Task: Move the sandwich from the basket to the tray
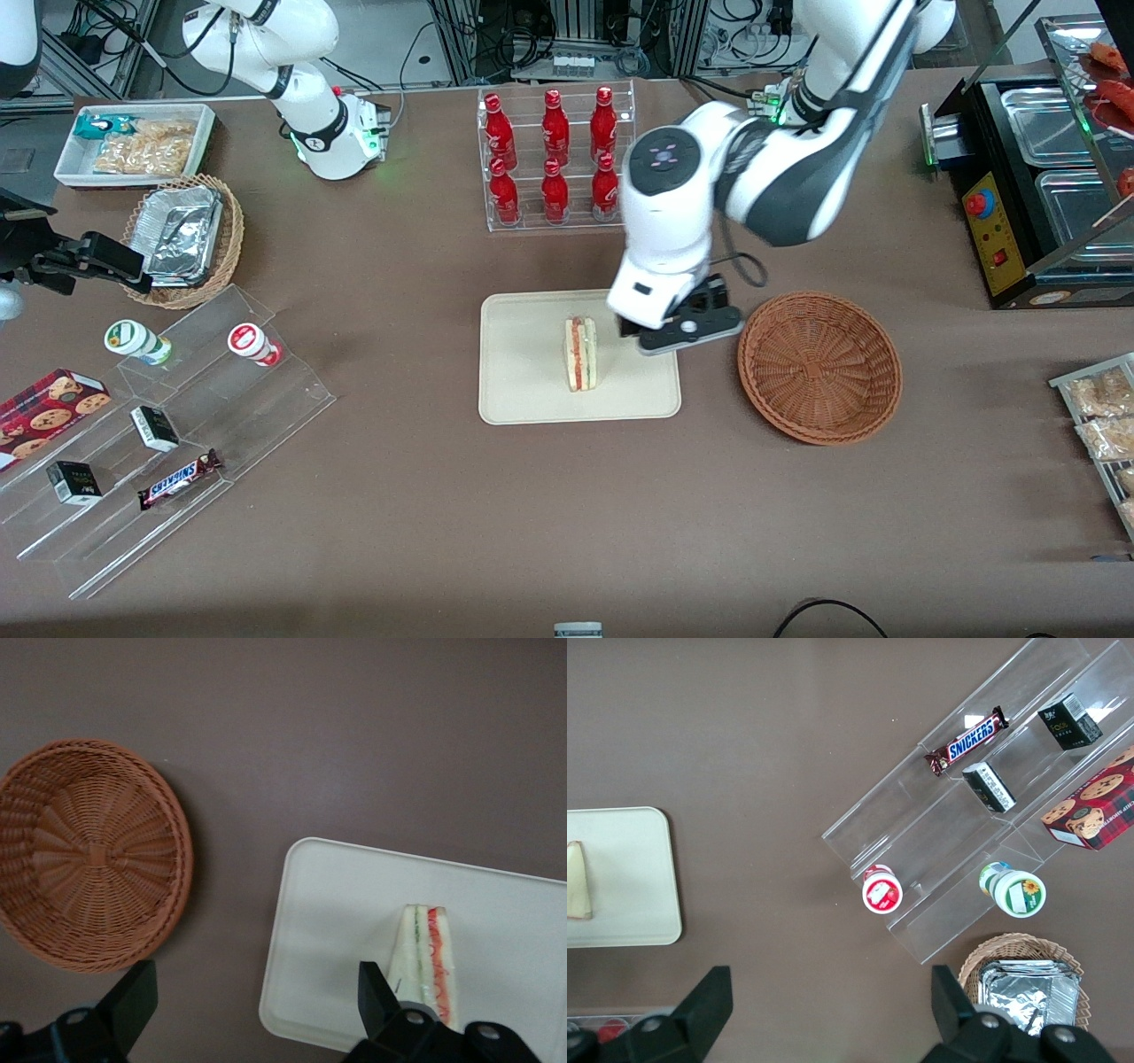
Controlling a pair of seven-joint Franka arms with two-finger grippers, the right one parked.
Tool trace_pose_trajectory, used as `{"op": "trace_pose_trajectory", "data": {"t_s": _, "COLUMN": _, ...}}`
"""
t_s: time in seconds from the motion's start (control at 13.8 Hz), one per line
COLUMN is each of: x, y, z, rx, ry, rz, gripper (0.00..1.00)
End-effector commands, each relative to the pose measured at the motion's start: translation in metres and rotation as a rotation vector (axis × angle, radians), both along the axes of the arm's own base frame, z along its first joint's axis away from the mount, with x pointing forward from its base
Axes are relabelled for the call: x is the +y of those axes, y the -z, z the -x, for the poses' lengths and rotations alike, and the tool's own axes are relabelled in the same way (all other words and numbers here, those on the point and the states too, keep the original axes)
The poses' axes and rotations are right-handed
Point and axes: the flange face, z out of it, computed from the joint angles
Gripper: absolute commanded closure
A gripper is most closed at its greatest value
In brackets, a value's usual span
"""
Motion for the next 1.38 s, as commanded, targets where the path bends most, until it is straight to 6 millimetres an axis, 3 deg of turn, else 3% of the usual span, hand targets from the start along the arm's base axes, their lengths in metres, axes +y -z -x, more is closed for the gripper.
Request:
{"op": "trace_pose_trajectory", "data": {"t_s": 0.0, "x": 0.081, "y": -0.052, "z": 0.002, "rx": 0.081, "ry": 0.056, "rz": 0.014, "gripper": 0.0}}
{"op": "trace_pose_trajectory", "data": {"t_s": 0.43, "x": 0.226, "y": -0.115, "z": 0.003, "rx": 0.177, "ry": 0.075, "rz": 0.021, "gripper": 0.0}}
{"op": "trace_pose_trajectory", "data": {"t_s": 0.65, "x": 0.292, "y": -0.133, "z": 0.012, "rx": 0.197, "ry": 0.046, "rz": 0.064, "gripper": 0.0}}
{"op": "trace_pose_trajectory", "data": {"t_s": 0.87, "x": 0.303, "y": -0.132, "z": 0.037, "rx": 0.198, "ry": 0.039, "rz": 0.07, "gripper": 0.0}}
{"op": "trace_pose_trajectory", "data": {"t_s": 1.3, "x": 0.302, "y": -0.137, "z": 0.033, "rx": 0.188, "ry": 0.034, "rz": 0.071, "gripper": 0.0}}
